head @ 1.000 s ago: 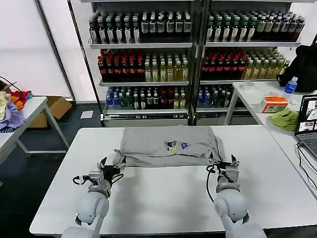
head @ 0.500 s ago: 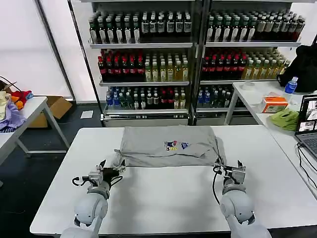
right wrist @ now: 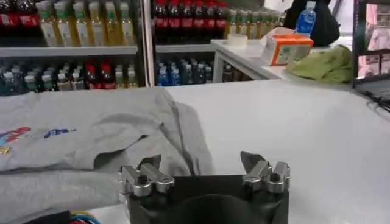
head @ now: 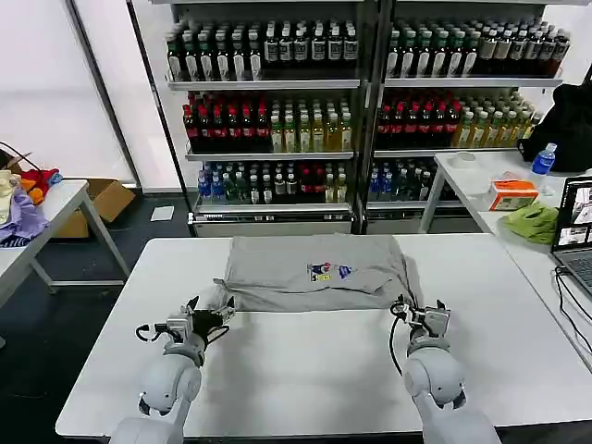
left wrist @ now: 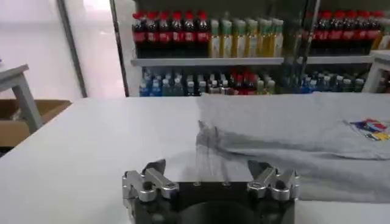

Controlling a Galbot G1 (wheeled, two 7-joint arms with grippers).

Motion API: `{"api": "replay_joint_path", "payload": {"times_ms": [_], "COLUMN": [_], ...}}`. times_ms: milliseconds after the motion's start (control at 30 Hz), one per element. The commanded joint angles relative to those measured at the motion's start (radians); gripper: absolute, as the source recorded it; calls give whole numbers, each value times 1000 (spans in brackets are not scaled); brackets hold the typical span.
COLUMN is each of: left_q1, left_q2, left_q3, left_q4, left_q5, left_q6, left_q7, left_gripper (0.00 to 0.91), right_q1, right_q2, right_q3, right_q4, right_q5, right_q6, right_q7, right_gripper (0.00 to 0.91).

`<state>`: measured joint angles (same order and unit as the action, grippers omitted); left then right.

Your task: Fold and organize the clothes.

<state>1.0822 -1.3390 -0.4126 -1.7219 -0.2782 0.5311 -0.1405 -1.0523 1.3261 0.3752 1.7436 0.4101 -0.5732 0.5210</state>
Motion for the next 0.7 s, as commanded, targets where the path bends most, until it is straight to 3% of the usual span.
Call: {"api": "replay_joint_path", "payload": {"times_ms": [33, 67, 100, 167, 233, 267, 300, 333, 700], "left_q1": [-18, -20, -22, -26, -27, -26, -25, -23, 1], "left_q2": [3, 3, 3, 3, 3, 3, 2, 1, 1], "left_q3": [3, 4, 5, 6, 10, 11, 14, 14, 21], "left_q4": [34, 38, 41, 45, 51, 54, 56, 57, 49], "left_q5": [-2, -2, -2, -2, -1, 0, 2, 3, 15], "left_q6": [3, 3, 4, 4, 7, 9, 10, 12, 18], "left_q7": [1, 1, 1, 1, 0, 0, 0, -1, 7], "left_gripper": [907, 867, 725, 554, 302, 101, 10, 10, 10], "right_q1": [11, 12, 13, 15, 15, 15, 12, 11, -30], "right_q2": [2, 5, 6, 7, 8, 8, 8, 8, 4], "right_q3": [-5, -4, -4, -4, -6, -7, -9, -9, -14], "right_q4": [-32, -40, -46, -56, -62, -64, -67, -68, -36], "right_q5": [5, 5, 5, 5, 6, 6, 6, 7, 7], "right_q6": [-6, -6, -6, -5, -5, -5, -5, -5, -5], "right_q7": [4, 3, 3, 1, 1, 0, -2, -2, -15], "right_gripper": [907, 907, 877, 816, 695, 403, 30, 0, 0]}}
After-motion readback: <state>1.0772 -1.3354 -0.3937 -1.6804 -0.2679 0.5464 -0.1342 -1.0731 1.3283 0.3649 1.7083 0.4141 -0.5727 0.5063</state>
